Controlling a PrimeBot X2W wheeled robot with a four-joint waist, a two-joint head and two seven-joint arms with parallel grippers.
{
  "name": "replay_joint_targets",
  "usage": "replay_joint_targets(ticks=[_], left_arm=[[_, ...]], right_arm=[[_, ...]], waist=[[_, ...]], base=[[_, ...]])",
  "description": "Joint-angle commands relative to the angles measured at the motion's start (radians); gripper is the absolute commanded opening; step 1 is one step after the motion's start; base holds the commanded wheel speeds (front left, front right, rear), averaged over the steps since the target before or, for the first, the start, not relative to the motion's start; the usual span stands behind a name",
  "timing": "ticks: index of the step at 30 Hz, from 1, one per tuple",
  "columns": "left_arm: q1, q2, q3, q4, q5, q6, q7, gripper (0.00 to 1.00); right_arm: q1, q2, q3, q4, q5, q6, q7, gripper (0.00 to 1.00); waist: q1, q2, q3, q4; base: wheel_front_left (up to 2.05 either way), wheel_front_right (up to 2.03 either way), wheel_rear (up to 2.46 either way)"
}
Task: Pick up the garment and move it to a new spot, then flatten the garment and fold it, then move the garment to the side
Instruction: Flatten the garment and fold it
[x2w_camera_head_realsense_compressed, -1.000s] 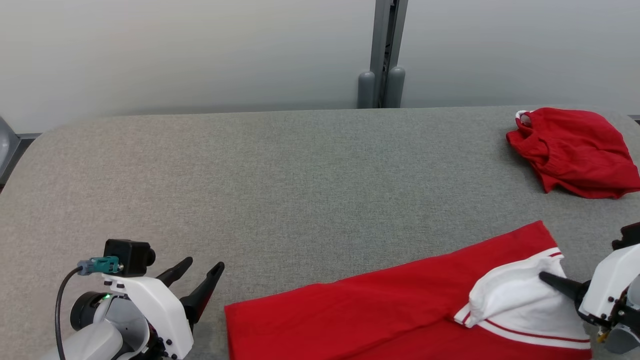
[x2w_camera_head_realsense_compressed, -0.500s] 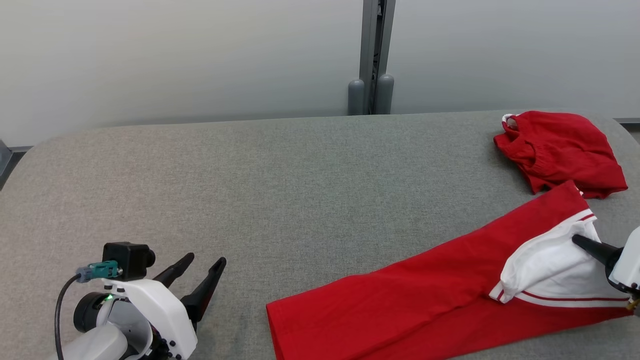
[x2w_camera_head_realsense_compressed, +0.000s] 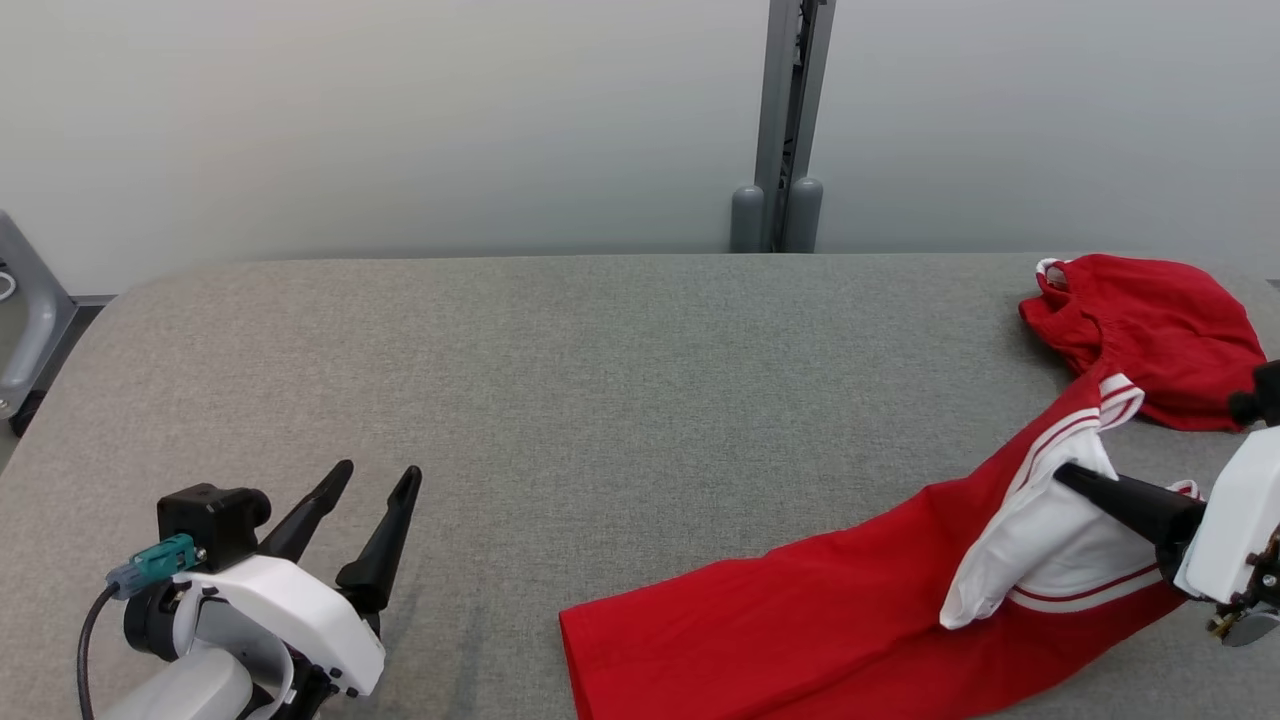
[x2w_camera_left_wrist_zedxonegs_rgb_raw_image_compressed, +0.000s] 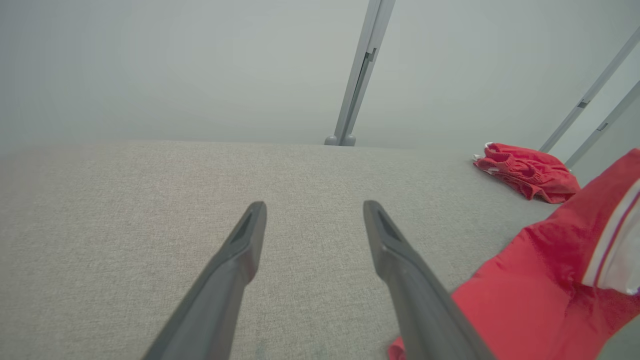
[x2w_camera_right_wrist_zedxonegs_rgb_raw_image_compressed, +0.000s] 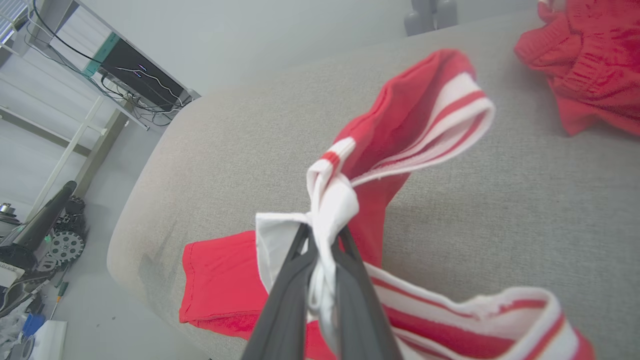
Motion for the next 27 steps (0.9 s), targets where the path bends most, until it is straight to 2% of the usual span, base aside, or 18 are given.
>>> replay_joint_targets(ticks=[1,8,16,27], left_arm=[[0.021,-0.005,0.011,0.004,0.017,0.005,-0.008,1.0],[0.066,-0.047,0.093,0.007,0.077,0.004,-0.017,1.0],[0.109,-0.101,0.161,0.011,0.142,-0.024,-0.016,1.0],[0.134,-0.164,0.194,0.057,0.185,-0.064,-0.017,1.0]], right_arm=[[0.017,-0.009,-0.004,-0.026,0.004,0.001,0.007,0.0],[0.058,0.006,-0.013,-0.131,-0.014,0.001,0.027,0.0],[0.067,0.067,0.001,-0.134,-0.074,0.001,0.074,0.0],[0.118,0.268,-0.026,-0.069,-0.211,0.001,0.178,0.0]], waist=[[0.0,0.0,-0.001,0.009],[0.0,0.0,-0.006,0.056],[0.0,0.0,0.004,0.129],[0.0,0.0,-0.003,0.246]], base=[[0.0,0.0,0.0],[0.0,0.0,0.0],[0.0,0.0,0.0],[0.0,0.0,0.0]])
